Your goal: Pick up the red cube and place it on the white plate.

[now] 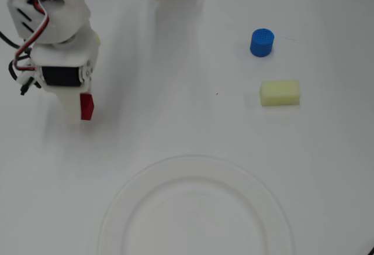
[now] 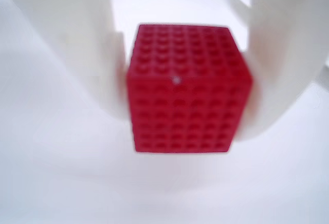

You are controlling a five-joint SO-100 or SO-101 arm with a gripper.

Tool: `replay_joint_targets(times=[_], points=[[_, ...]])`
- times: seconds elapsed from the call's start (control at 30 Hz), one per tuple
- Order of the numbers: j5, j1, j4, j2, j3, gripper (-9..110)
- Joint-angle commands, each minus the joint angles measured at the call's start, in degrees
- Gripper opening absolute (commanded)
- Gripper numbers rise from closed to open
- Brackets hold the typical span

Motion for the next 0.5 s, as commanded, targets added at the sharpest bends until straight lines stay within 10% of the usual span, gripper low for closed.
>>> replay_joint_targets(times=[0.0, 0.47], points=[[-1.0, -3.0, -6.1, 17.0, 6.2, 0], [10.0, -24.5, -1.2, 19.0, 3.7, 0]])
